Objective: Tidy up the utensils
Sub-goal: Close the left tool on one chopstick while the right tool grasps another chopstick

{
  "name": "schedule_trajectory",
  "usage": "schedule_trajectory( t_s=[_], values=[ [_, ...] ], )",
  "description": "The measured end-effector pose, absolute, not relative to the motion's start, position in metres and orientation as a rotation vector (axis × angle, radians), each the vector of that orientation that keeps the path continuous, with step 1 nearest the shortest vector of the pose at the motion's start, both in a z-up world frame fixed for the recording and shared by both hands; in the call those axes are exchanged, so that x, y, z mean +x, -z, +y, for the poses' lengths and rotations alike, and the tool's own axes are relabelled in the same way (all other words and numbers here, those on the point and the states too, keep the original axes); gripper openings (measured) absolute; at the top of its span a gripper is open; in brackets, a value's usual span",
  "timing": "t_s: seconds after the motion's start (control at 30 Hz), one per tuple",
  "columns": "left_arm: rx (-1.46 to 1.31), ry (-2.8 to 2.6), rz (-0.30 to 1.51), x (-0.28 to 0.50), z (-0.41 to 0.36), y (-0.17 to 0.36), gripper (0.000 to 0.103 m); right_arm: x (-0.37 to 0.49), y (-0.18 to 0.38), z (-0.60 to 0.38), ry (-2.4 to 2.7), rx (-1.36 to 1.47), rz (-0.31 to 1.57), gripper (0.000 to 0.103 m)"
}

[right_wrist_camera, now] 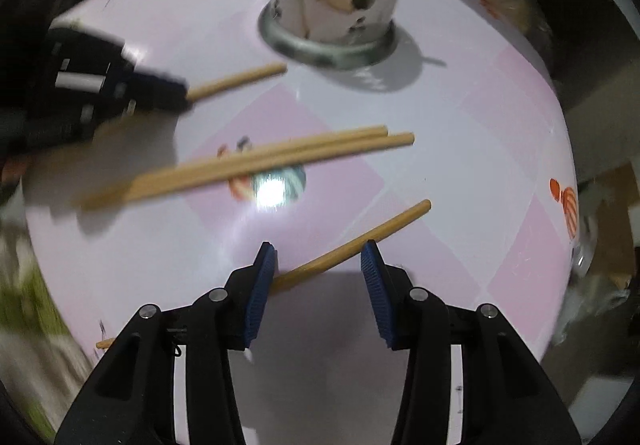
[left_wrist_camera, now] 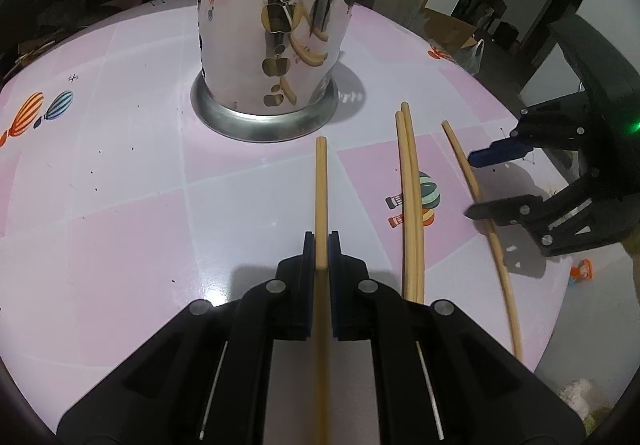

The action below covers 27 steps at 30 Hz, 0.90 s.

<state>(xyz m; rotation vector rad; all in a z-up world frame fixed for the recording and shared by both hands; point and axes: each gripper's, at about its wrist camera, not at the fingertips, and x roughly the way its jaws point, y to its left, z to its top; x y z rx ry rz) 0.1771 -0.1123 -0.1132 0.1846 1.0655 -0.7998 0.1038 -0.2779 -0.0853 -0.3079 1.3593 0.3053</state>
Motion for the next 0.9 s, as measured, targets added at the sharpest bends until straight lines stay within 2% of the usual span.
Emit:
schedule_trajectory(
  t_s=[0.1, 0.27, 0.47, 0.63, 0.7, 0.9],
  values=[
    [0.166, 0.8, 1.068, 0.178, -0.111, 0.114, 0.006, 0.109, 0.086, -0.296, -0.26, -0.18, 1.36, 0.046],
    [0.158, 0.801, 1.067, 0.178, -0.111, 0.114, 0.006, 0.113, 0.089, -0.337, -0.09, 0.185, 1.318, 0.046],
    [0.144, 0.802, 1.07, 0.179, -0.11, 0.114, 0.006, 0.115, 0.093, -0.335, 0.072, 0.253, 1.237, 0.045],
    [0.144, 0.797, 1.07, 0.178, -0.11, 0.114, 0.006, 0.119, 0.096, -0.31, 0.132, 0.169, 1.206, 0.031],
    [0.146, 0.796, 1.067, 0.178, -0.111, 0.114, 0.006, 0.114, 0.098, -0.306, 0.12, 0.176, 1.201, 0.017],
    [0.146, 0.805, 1.066, 0.178, -0.114, 0.114, 0.006, 0.093, 0.091, -0.332, 0.051, 0.304, 1.185, 0.007]
  ],
)
